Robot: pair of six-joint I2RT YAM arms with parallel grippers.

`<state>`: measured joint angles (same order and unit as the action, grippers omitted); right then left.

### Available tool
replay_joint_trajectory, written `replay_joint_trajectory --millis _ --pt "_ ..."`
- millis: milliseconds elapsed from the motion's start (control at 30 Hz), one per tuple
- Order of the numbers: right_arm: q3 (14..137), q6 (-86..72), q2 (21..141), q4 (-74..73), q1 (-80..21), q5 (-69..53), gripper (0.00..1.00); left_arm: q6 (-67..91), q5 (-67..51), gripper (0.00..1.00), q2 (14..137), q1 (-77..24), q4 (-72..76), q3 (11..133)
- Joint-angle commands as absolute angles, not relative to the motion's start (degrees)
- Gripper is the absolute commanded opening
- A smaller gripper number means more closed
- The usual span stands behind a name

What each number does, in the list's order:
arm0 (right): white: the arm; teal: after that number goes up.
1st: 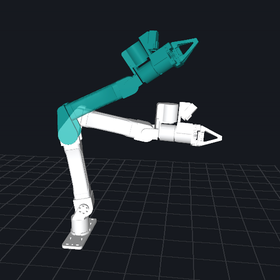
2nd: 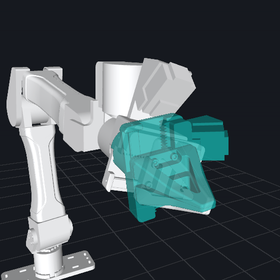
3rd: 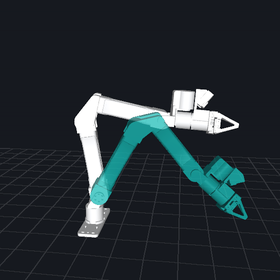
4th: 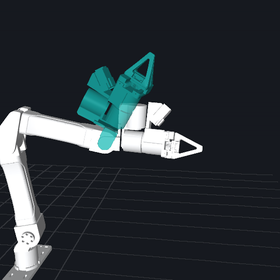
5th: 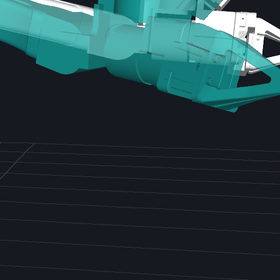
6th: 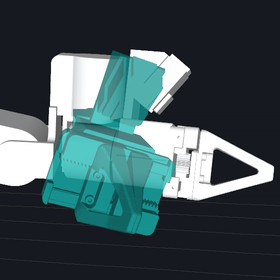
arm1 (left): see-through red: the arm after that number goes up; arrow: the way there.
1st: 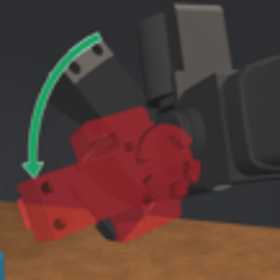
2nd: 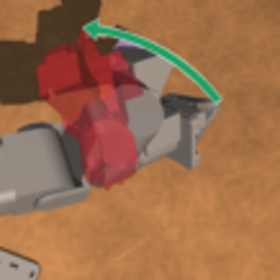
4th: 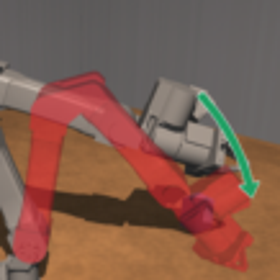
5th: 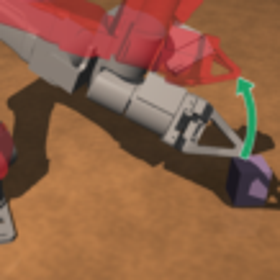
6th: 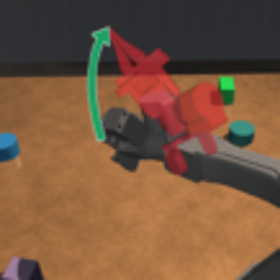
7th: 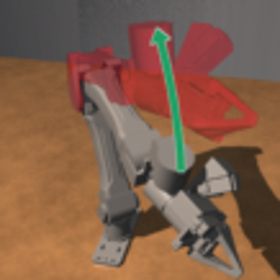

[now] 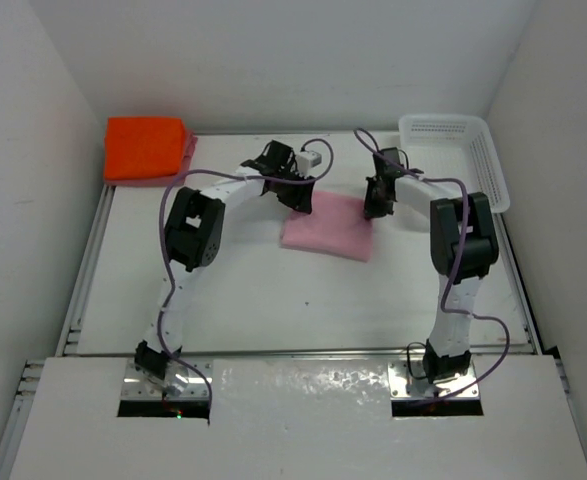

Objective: Fold and stack the t-shirts
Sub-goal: Fold the long partially folded tshirt into a neat square

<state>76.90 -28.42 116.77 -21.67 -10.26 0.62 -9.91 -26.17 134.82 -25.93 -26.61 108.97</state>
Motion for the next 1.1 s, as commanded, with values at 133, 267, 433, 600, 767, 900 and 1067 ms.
replay_joint_trajectory --millis 133,267,433,600,767,900,1067 --pt "87.09 -27.77 121.37 -24.08 -9.32 7.99 0.00 -5.36 -18.29 0.43 136.58 -21.98 -21.63 113.11" --pt "93.15 -25.67 124.01 -26.36 -9.14 8.44 0.00 -2.99 -16.26 0.48 136.23 -21.53 -22.59 116.62" --pt "98.16 -21.27 122.17 -30.93 -9.23 10.81 0.03 -0.87 -19.42 0.82 130.63 -20.48 -23.12 119.00" --pt "90.82 -21.35 114.37 -32.17 -9.40 3.53 0.41 -6.76 -18.01 1.00 125.34 -18.81 -27.41 118.13" --pt "84.12 -26.88 111.62 -27.44 -9.58 -6.22 0.45 -6.59 -23.81 1.00 126.30 -17.05 -30.50 110.06" --pt "79.03 -30.76 113.02 -22.60 -9.67 -10.00 0.52 -1.87 -25.84 1.00 126.65 -17.05 -25.16 101.97" --pt "78.31 -32.87 116.36 -19.60 -9.76 -12.30 0.55 2.10 -26.97 1.00 131.04 -16.61 -24.08 101.60"
